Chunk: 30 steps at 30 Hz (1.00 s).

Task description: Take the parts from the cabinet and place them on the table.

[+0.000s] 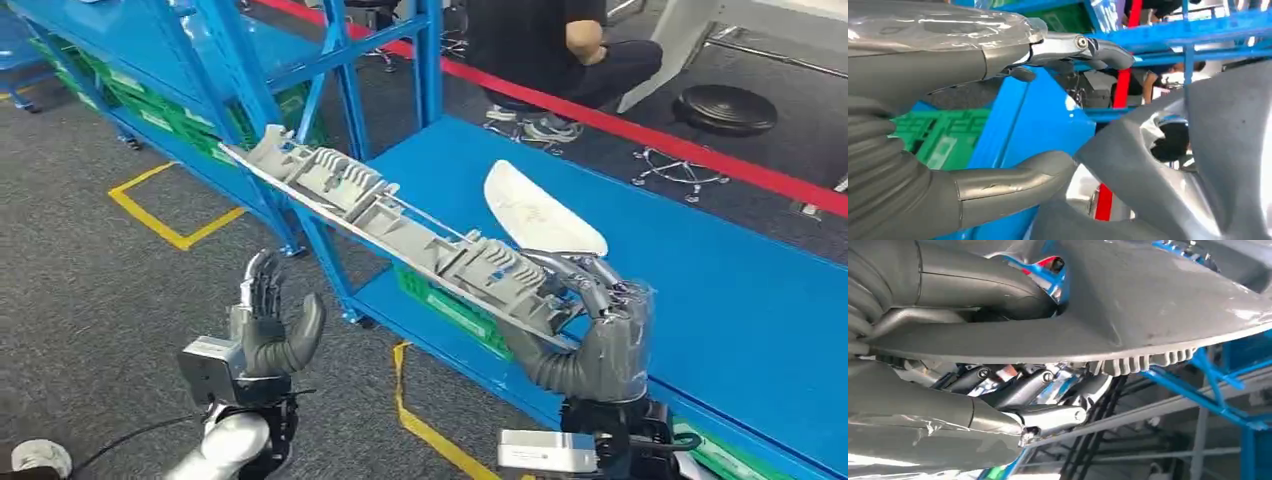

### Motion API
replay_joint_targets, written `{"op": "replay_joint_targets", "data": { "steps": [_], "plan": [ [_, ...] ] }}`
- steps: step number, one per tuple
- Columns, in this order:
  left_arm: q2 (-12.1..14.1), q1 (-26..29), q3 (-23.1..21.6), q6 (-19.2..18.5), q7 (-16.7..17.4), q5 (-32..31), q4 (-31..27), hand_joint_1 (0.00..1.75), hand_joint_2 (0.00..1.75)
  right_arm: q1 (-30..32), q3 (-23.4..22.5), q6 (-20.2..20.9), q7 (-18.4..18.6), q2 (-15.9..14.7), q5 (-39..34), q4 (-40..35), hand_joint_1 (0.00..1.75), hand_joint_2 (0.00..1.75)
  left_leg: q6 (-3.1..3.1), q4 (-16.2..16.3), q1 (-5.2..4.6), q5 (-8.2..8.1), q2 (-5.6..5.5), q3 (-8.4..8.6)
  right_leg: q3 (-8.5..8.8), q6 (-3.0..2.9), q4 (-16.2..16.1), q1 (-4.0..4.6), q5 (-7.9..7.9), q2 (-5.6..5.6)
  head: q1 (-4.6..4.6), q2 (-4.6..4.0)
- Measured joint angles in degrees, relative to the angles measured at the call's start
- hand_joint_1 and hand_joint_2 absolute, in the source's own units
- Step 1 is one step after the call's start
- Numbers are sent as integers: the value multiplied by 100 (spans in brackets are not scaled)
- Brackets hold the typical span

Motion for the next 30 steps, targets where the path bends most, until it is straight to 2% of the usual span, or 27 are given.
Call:
{"op": "replay_joint_targets", "data": {
  "steps": [1,2,3,5,6,7,8,9,10,11,12,13,15,16,17,18,19,20,21,22,23,24,25,26,27,28,30],
  "plan": [
    [-9,13,0,0,-2,0,-9,0,175,1,2,0,2,-2,11,-2,175,175,38,-55,71,27,-61,59,-32,31,50,-39,-74,109,11,2],
    [-15,-5,0,-2,-11,-2,-13,0,175,4,7,0,-9,-2,15,-2,175,175,64,-70,74,25,-126,78,-109,33,300,-44,-257,409,57,0],
    [-26,-11,0,-4,-9,2,-13,0,175,4,7,0,-26,-2,15,-2,175,175,92,-69,74,23,-192,81,-313,38,759,-57,-496,580,107,0],
    [-35,4,-7,-17,-9,2,-13,0,175,22,9,0,-52,-2,13,-2,175,175,107,-65,61,14,-342,85,-793,59,1701,-45,-847,697,212,0],
    [-35,10,-11,-17,-9,2,-11,0,175,45,9,0,-57,-2,9,0,175,175,108,-58,52,13,-429,86,-922,61,1900,-43,-846,707,225,2],
    [-35,16,-13,-17,-9,2,-11,0,175,62,9,0,-59,-2,9,2,175,175,107,-53,48,9,-527,96,-912,46,1802,-43,-695,708,249,2],
    [-37,18,-13,-17,-9,2,-11,0,175,63,13,0,-68,-2,9,2,175,175,107,-44,47,6,-613,104,-790,25,1467,-43,-441,723,267,2],
    [-39,18,-15,-17,-9,2,-11,0,175,59,13,0,-77,-2,9,2,175,175,99,-29,47,-1,-716,122,-557,-4,889,-43,-90,786,284,0],
    [-50,17,-13,-17,-9,0,-11,0,175,57,13,0,-85,-2,6,2,175,175,87,-20,49,-15,-788,128,-344,-34,365,-45,200,998,312,0],
    [-57,13,-18,-15,-9,-2,-11,0,175,62,13,0,-94,-2,2,4,175,175,66,-13,42,-12,-846,105,-270,-73,198,-69,124,1293,297,2],
    [-61,7,-24,-15,-9,-4,-9,0,175,60,13,0,-105,-2,0,2,175,175,40,25,58,-4,-934,65,-237,-72,80,-65,148,1262,280,2],
    [-68,13,-28,-7,-9,-7,-11,0,175,52,15,0,-116,-2,0,4,175,175,-5,12,84,19,-978,19,-167,-85,74,-41,114,1202,328,2],
    [-68,49,-28,0,-9,-13,-11,0,175,51,17,0,-118,0,-9,4,175,175,-85,-36,100,72,-1122,5,-156,-122,45,-34,143,1097,328,2],
    [-66,58,-28,4,-9,-18,-20,0,175,46,17,2,-120,7,-9,4,175,175,-89,-35,78,46,-1021,4,-100,-161,-45,-124,184,994,311,2],
    [-63,42,-28,4,-18,-24,-24,0,175,49,17,0,-122,11,-9,2,175,175,-113,156,18,-85,-642,-72,-67,-179,-84,-106,199,914,242,0],
    [-63,19,-28,7,-15,-24,-24,0,175,44,17,0,-125,15,-9,0,175,175,-146,561,40,-297,-428,-295,-66,-203,-89,-93,198,824,155,2],
    [-66,20,-28,7,-17,-22,-24,0,175,48,17,0,-129,15,-9,0,175,175,-174,1079,52,-515,-316,-565,-66,-211,-88,-83,191,734,136,2],
    [-63,34,-30,7,-17,-22,-22,0,175,49,17,0,-129,17,-9,2,175,175,-196,1541,74,-681,-281,-822,-69,-219,-88,-73,183,642,125,2],
    [-61,45,-31,7,-15,-22,-22,0,175,59,17,2,-127,17,-13,2,175,175,-215,1844,89,-743,-263,-1000,-69,-221,-88,-70,175,559,92,2],
    [-59,56,-31,7,-15,-22,-22,0,175,63,17,0,-127,17,-33,4,175,175,-229,1843,104,-658,-250,-1022,-62,-212,-88,-70,163,473,70,2],
    [-57,58,-29,7,-15,-22,-22,0,175,60,17,0,-127,18,-35,4,175,175,-235,1542,114,-458,-233,-875,-49,-203,-88,-71,149,396,53,2],
    [-57,56,-31,9,-15,-22,-22,0,175,61,17,0,-127,18,-48,4,175,175,-226,1012,121,-195,-193,-585,-22,-189,-88,-72,130,322,26,2],
    [-57,53,-31,9,-15,-22,-22,0,175,58,17,0,-127,18,-64,4,175,175,-214,443,119,34,-50,-260,14,-169,-88,-71,103,261,2,2],
    [-57,46,-31,9,-15,-22,-24,0,175,59,17,0,-127,18,-63,4,175,175,-185,-24,94,73,313,-25,52,-130,-88,-43,72,204,-35,2],
    [-63,43,-31,9,-13,-24,-24,0,175,50,20,0,-125,18,-66,4,175,175,-136,-20,57,83,259,-7,54,-95,-81,3,38,169,-42,2],
    [-63,33,-31,15,-13,-31,-24,0,175,50,22,0,-127,20,-66,4,175,175,-95,-13,50,76,162,-15,72,-69,-88,10,27,127,20,2],
    [-59,45,-31,33,-7,-44,-24,0,175,44,24,2,-125,20,-74,4,175,175,-36,-11,16,53,29,-28,135,-3,-116,-2,0,6,48,2]
  ]
}}
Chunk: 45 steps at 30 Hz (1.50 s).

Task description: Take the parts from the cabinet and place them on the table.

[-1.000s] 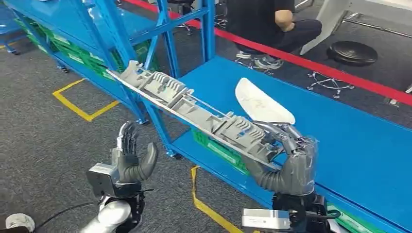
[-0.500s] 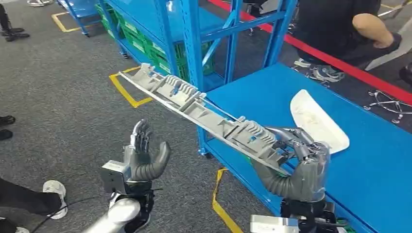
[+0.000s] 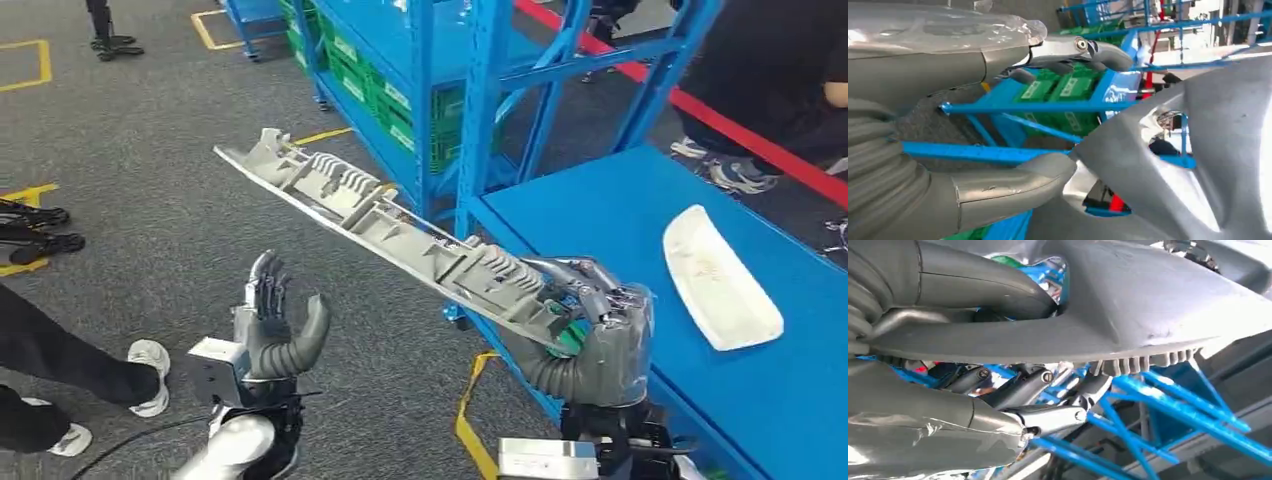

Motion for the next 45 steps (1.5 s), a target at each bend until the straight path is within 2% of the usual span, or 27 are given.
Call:
{"op": "replay_joint_targets", "data": {
  "steps": [1,2,4,6,8,10,11,12,16,18,19,21,22,23,25,26,27,31,32,34,36,37,38,40,41,42,45],
  "plan": [
    [0,2,0,20,4,-5,-2,0,175,0,0,-2,2,0,0,-2,175,175,40,-39,50,18,-67,40,11,39,1,-13,-42,-19,-9,0],
    [-7,5,0,22,11,-18,-2,0,175,3,2,-2,4,0,0,0,175,175,72,-59,69,19,-136,61,-57,51,153,-40,-178,288,39,-2],
    [-13,-13,-7,22,24,-15,0,0,175,8,-2,-2,0,-2,0,0,175,175,135,-58,66,11,-259,75,-458,42,1048,-44,-613,623,138,-2],
    [-13,-8,-15,22,24,-15,11,0,175,29,-2,-2,2,-2,-7,11,175,175,147,-55,44,3,-419,79,-957,50,1955,-35,-891,700,201,0],
    [-13,-5,-15,22,24,-18,15,0,175,49,-2,-2,0,-4,-20,13,175,175,148,-49,31,1,-601,98,-990,17,1806,-34,-604,709,234,0],
    [-20,-14,-15,22,24,-20,15,0,175,45,-7,-2,-13,-4,-28,13,175,175,136,-39,27,-7,-776,133,-619,-49,843,-34,10,835,269,0],
    [-24,-16,-15,24,22,-22,15,0,175,44,-7,-2,-20,-4,-28,13,175,175,130,-40,46,-13,-832,124,-438,-89,330,-38,246,1177,293,-2],
    [-31,-31,-22,24,22,-20,20,0,175,50,-9,-2,-28,-4,-28,15,175,175,106,-13,9,-10,-908,92,-414,-111,217,-68,201,1385,258,0],
    [-42,-48,-26,20,-2,-15,46,0,175,61,-22,-2,-46,-4,-28,17,175,175,-67,-57,73,87,-1212,6,-264,-144,60,-28,213,1133,284,0],
    [-42,-91,-31,15,-13,-13,59,0,175,64,-31,-2,-50,-2,-31,17,175,175,-91,344,20,-183,-608,-162,-195,-188,-33,-65,258,935,156,0],
    [-48,-130,-37,-9,-15,-13,66,0,175,70,-37,-2,-50,-4,-37,17,175,175,-114,810,35,-418,-434,-411,-197,-197,-33,-47,254,832,111,-2],
    [-61,-139,-46,-37,-18,-7,100,0,175,82,-54,-2,-44,-4,-70,22,175,175,-151,1668,67,-739,-313,-864,-203,-210,-32,-31,241,649,94,0],
    [-63,-133,-48,-44,-17,4,118,0,175,100,-61,-2,-42,-9,-94,26,175,175,-162,1840,79,-742,-291,-964,-204,-210,-30,-31,238,555,74,-2],
    [-61,-133,-48,-50,-17,6,136,0,175,104,-61,-2,-42,-9,-103,26,175,175,-175,1672,93,-599,-272,-887,-202,-201,-30,-34,227,470,50,0],
    [-68,-142,-48,-50,-15,11,151,0,175,103,-61,-2,-44,-9,-98,26,175,175,-174,674,113,-126,-156,-343,-173,-169,-29,-40,198,330,-4,-2],
    [-70,-153,-48,-50,-17,11,153,0,175,103,-61,-2,-44,-9,-98,26,175,175,-163,114,108,59,71,-7,-143,-134,-24,-33,173,275,-33,-2],
    [-74,-177,-48,-53,-18,9,155,0,175,107,-61,-2,-44,-9,-98,26,175,175,-128,-30,61,0,209,71,-148,-100,-20,4,148,231,-59,-2],
    [-101,-193,-52,-68,-24,13,173,0,175,102,-63,-2,-44,-11,-98,26,175,175,41,-43,27,16,-67,28,-73,29,-26,-1,88,42,26,0],
    [-107,-194,-57,-74,-28,15,181,0,175,98,-68,-2,-44,-11,-103,26,175,175,77,-72,72,31,-117,64,-137,64,35,-46,3,213,28,0],
    [-114,-239,-66,-94,-55,26,205,0,175,98,-81,-2,-48,-15,-120,26,175,175,147,-73,64,20,-227,77,-430,57,755,-54,-407,581,123,0],
    [-120,-246,-76,-116,-72,33,223,0,175,104,-103,-2,-44,-17,-120,28,175,175,167,-70,37,13,-364,84,-946,66,1775,-35,-773,690,208,-2],
    [-118,-246,-90,-122,-77,39,238,0,175,112,-109,-2,-42,-24,-122,37,175,175,170,-66,23,10,-446,87,-1109,59,2026,-35,-781,701,230,-2],
    [-118,-246,-101,-125,-79,48,258,0,175,112,-111,-2,-42,-35,-129,39,175,175,171,-64,15,10,-541,99,-1121,41,1953,-35,-636,703,236,0],
    [-120,-255,-107,-125,-96,72,286,0,175,100,-111,-2,-46,-44,-186,39,175,175,166,-51,9,4,-733,131,-787,-23,1075,-32,-53,777,258,0],
    [-120,-260,-107,-125,-101,72,293,0,175,91,-111,-2,-44,-44,-210,39,175,175,157,-47,11,-2,-800,142,-569,-59,540,-31,242,975,275,-2],
    [-122,-270,-107,-125,-105,74,299,0,175,87,-111,-2,-46,-46,-216,42,175,175,146,-43,19,-2,-869,133,-443,-102,264,-55,261,1353,276,0],
    [-125,-279,-114,-114,-111,83,310,0,175,51,-109,-2,-46,-48,-221,39,175,175,33,-48,73,54,-1086,35,-329,-104,114,-22,218,1214,299,0]
  ]
}}
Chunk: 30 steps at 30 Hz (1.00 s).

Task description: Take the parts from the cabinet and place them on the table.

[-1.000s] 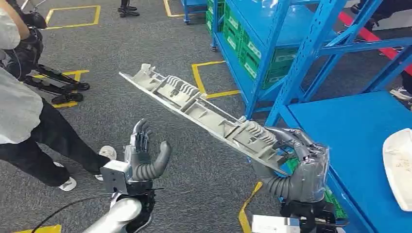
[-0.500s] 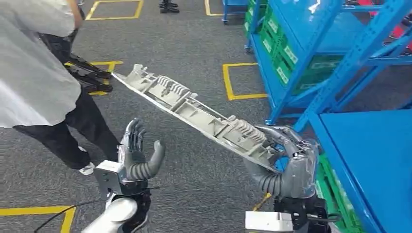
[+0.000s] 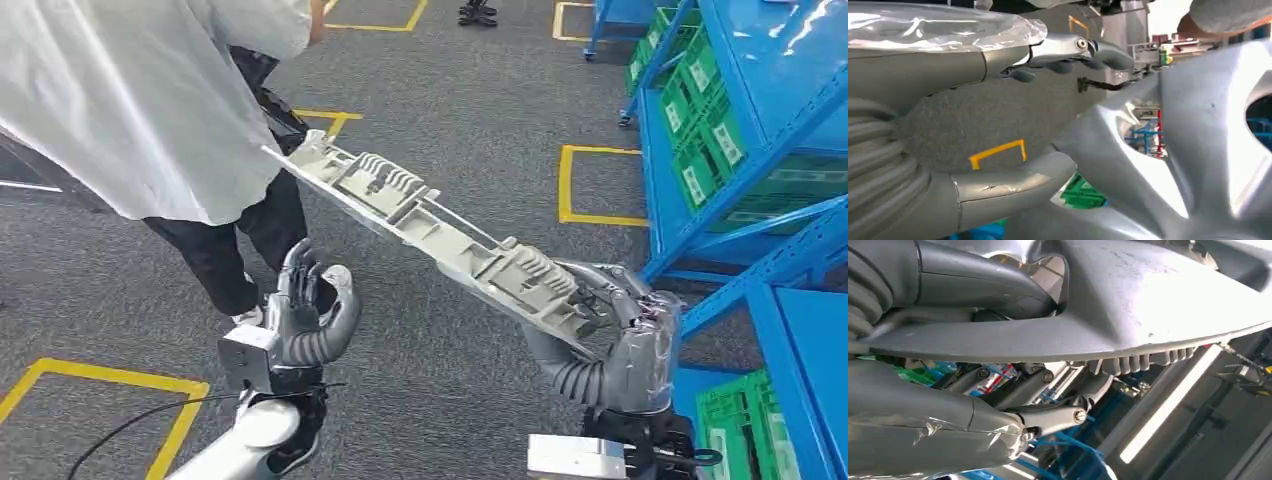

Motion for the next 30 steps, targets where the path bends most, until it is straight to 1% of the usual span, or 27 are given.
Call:
{"op": "replay_joint_targets", "data": {
  "steps": [1,2,3,4,5,6,7,8,9,10,11,12,13,14,16,17,18,19,21,22,23,24,25,26,27,28,30],
  "plan": [
    [2,3,0,0,0,0,2,0,175,-5,2,0,0,0,0,0,175,175,-48,-23,-5,32,-84,-1,17,-15,-38,1,23,-70,-4,0],
    [4,1,0,9,0,0,7,0,175,-20,2,0,0,0,0,0,175,175,-55,19,-28,-10,22,-10,74,-44,-139,-91,76,-190,-33,-2],
    [9,-13,0,13,-2,-2,9,0,175,-27,2,0,0,0,2,0,175,175,-73,189,-79,-135,404,-92,106,-58,-181,-57,90,-271,-85,0],
    [9,-36,0,13,-2,0,11,0,175,-37,0,0,-2,0,2,0,175,175,-100,555,-61,-348,617,-290,107,-82,-191,-41,95,-359,-164,0],
    [9,-41,0,13,-2,0,15,0,175,-35,-2,0,-2,0,2,0,175,175,-126,1060,-47,-577,729,-549,103,-88,-191,-22,91,-455,-177,0],
    [11,-31,0,13,-2,0,22,0,175,-34,-2,0,0,-2,2,0,175,175,-149,1549,-24,-764,767,-808,96,-92,-190,-13,86,-558,-186,0],
    [15,-22,0,13,-2,0,33,0,175,-26,0,0,0,-2,2,4,175,175,-174,1868,-6,-833,781,-985,90,-92,-188,-13,83,-655,-210,-2],
    [17,-14,0,13,-2,2,44,0,175,-25,-2,0,2,-2,0,7,175,175,-194,1860,12,-754,798,-995,90,-89,-188,-16,75,-747,-232,0],
    [22,-12,0,13,-2,2,52,0,175,-30,-2,0,2,-2,0,7,175,175,-210,1585,31,-575,821,-853,93,-78,-186,-20,66,-823,-254,-2],
    [24,-14,0,26,-2,4,59,0,175,-37,0,0,2,-2,-2,7,175,175,-219,1105,45,-344,870,-587,102,-66,-181,-25,50,-896,-280,0],
    [31,-16,0,31,-4,4,59,0,175,-47,0,0,2,-2,-6,7,175,175,-222,514,47,-118,1027,-247,115,-35,-159,-29,24,-956,-297,0],
    [31,-24,0,37,-9,7,59,0,175,-61,0,0,2,-2,-11,7,175,175,-212,67,37,-31,1353,17,129,8,-135,-5,-6,-1010,-334,0],
    [28,-33,0,53,-13,11,61,0,175,-74,0,0,0,-2,-13,7,175,175,-154,19,1,-36,1325,27,112,48,-107,33,-48,-1053,-372,0],
    [28,-36,0,68,-28,15,59,0,175,-98,9,0,-9,-2,-15,13,175,175,-105,27,-8,-40,1214,11,137,68,-111,27,-57,-1085,-292,0],
    [50,-17,0,96,-26,26,61,0,175,-134,24,0,-48,0,-59,35,175,175,-36,39,-55,-63,1101,0,191,132,-125,16,-79,-1207,-265,-2],
    [55,-11,0,115,-26,33,55,0,175,-146,28,0,-65,0,-83,35,175,175,25,-3,-7,-45,1017,44,227,187,-117,-9,-125,-1246,-267,0],
    [55,-10,0,138,-28,31,55,0,175,-150,35,0,-74,0,-83,46,175,175,46,-19,8,-45,956,76,165,204,6,-40,-245,-955,-240,-2],
    [55,-22,0,151,-24,33,55,0,175,-151,44,0,-96,0,-83,55,175,175,97,-16,14,-50,900,82,11,195,370,-46,-460,-708,-204,0],
    [57,4,0,155,2,24,55,0,175,-142,52,0,-127,0,-79,63,175,175,124,-15,-1,-53,751,81,-498,203,1414,-31,-897,-531,-90,-2],
    [59,29,0,164,18,22,55,0,175,-126,52,0,-127,0,-79,76,175,175,126,-11,-15,-55,668,83,-706,205,1794,-28,-992,-514,-66,0],
    [66,51,0,197,24,20,55,0,175,-104,52,0,-129,0,-79,94,175,175,126,-8,-25,-55,569,90,-806,193,1905,-27,-928,-512,-52,0],
    [68,61,0,205,28,17,55,0,175,-84,52,0,-147,0,-79,101,175,175,126,-2,-26,-56,472,97,-749,172,1695,-27,-725,-509,-50,-2],
    [68,62,0,212,33,9,55,0,175,-73,52,0,-160,0,-79,101,175,175,120,8,-26,-62,378,105,-587,146,1273,-28,-440,-483,-42,0],
    [68,63,0,216,35,4,55,0,175,-70,52,0,-175,0,-76,101,175,175,111,24,-21,-74,294,118,-355,122,703,-33,-109,-377,-20,0],
    [68,64,0,221,37,2,55,0,175,-66,52,0,-186,0,-74,101,175,175,91,39,-11,-88,216,118,-181,98,232,-37,85,-167,0,0],
    [68,63,0,223,44,0,52,0,175,-53,52,0,-190,0,-72,107,175,175,70,65,-38,-86,157,85,-118,79,131,-60,21,40,-11,0],
    [68,82,-2,232,70,-11,44,0,175,-35,52,0,-177,0,-66,109,175,175,-1,66,15,-52,38,15,-4,65,32,-26,-43,-49,0,0]
  ]
}}
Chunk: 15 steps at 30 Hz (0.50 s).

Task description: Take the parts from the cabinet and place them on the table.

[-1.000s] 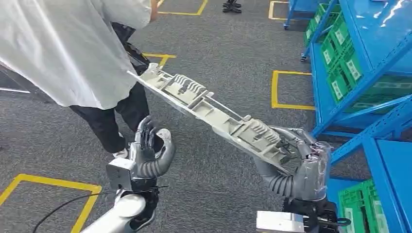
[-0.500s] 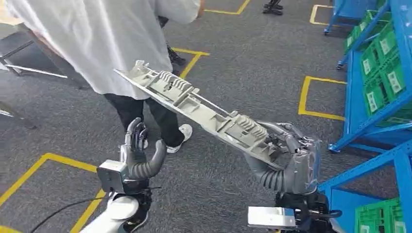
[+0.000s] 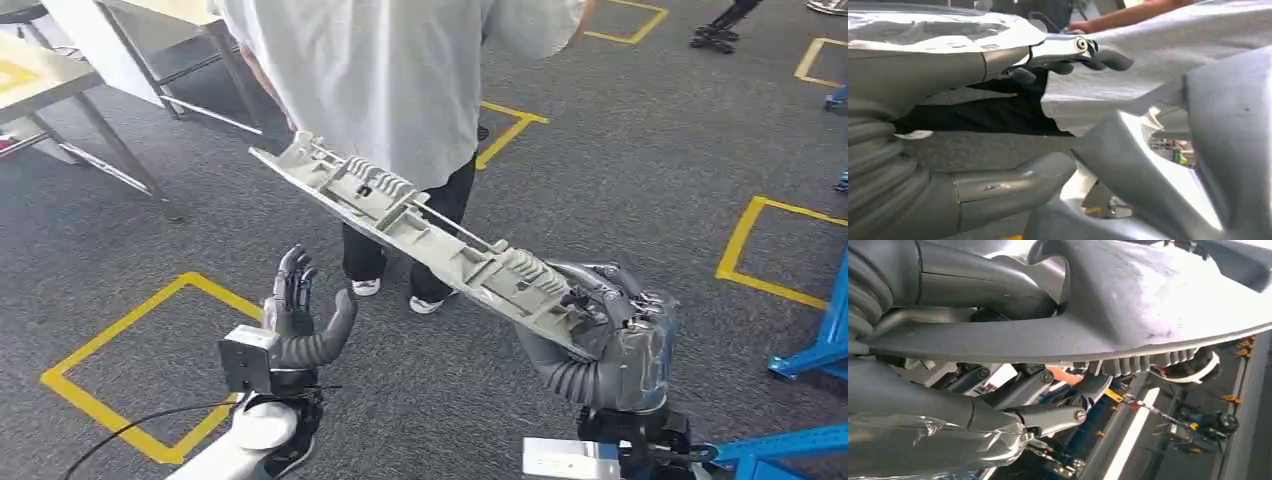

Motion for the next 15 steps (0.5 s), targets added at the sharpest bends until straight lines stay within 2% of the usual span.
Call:
{"op": "replay_joint_targets", "data": {
  "steps": [1,2,3,4,5,7,8,9,10,11,12,13,14,15],
  "plan": [
    [4,21,0,0,7,-4,-13,0,175,4,0,0,22,0,0,0,175,175,-45,-29,16,26,-63,-7,7,-11,-1,9,7,-45,0,0],
    [11,33,0,0,15,-9,-22,0,175,9,0,0,35,0,2,0,175,175,-88,-42,-29,46,-143,-14,36,-50,-71,-25,39,-130,-17,0],
    [13,41,0,0,20,-15,-26,0,175,2,0,0,50,2,13,0,175,175,-83,53,-33,-38,140,-34,72,-81,-127,-48,71,-228,-47,0],
    [15,25,0,0,24,-26,-26,0,175,12,-2,0,57,7,44,-2,175,175,-102,302,-64,-210,502,-158,85,-106,-147,-41,80,-292,-146,-2],
    [13,9,0,0,26,-26,-26,0,175,15,-2,0,72,7,70,-2,175,175,-126,771,-48,-453,667,-399,82,-131,-147,-17,75,-394,-195,0],
    [15,17,0,-24,28,-26,-26,0,175,28,-2,0,94,7,74,2,175,175,-159,1672,-14,-790,738,-869,78,-148,-145,0,61,-579,-214,-2],
    [15,20,0,-31,28,-24,-26,0,175,37,-7,0,94,7,72,4,175,175,-170,1845,-5,-790,750,-972,75,-150,-142,0,54,-662,-238,0],
    [15,21,0,-35,28,-20,-26,0,175,35,-7,0,92,7,72,4,175,175,-184,1728,6,-665,766,-918,80,-145,-142,-3,48,-738,-258,0],
    [15,18,0,-42,28,-17,-26,0,175,33,-7,0,74,7,72,4,175,175,-196,1356,21,-443,789,-722,90,-134,-141,-5,34,-818,-280,-2],
    [15,15,0,-50,26,-6,-26,0,175,32,-7,0,46,7,61,4,175,175,-192,746,29,-166,868,-390,111,-111,-140,-8,16,-892,-308,0],
    [15,9,0,-70,13,0,-26,0,175,32,-7,0,15,7,59,4,175,175,-179,177,22,31,1125,-57,142,-81,-138,-2,-7,-942,-338,0],
    [15,-7,0,-83,2,2,-26,0,175,35,-9,0,-11,9,59,4,175,175,-146,-19,-43,-32,1329,49,143,-41,-135,53,-35,-988,-369,-2],
    [2,-13,0,-85,0,11,-26,0,175,24,-9,0,-20,9,57,4,175,175,-95,-31,-33,-2,1202,29,155,-18,-128,52,-46,-1015,-356,0],
    [2,-16,2,-90,-13,13,-26,0,175,25,-9,0,-35,11,57,4,175,175,-67,-12,-48,-19,1150,14,178,10,-130,67,-57,-1065,-299,0]
  ]
}}
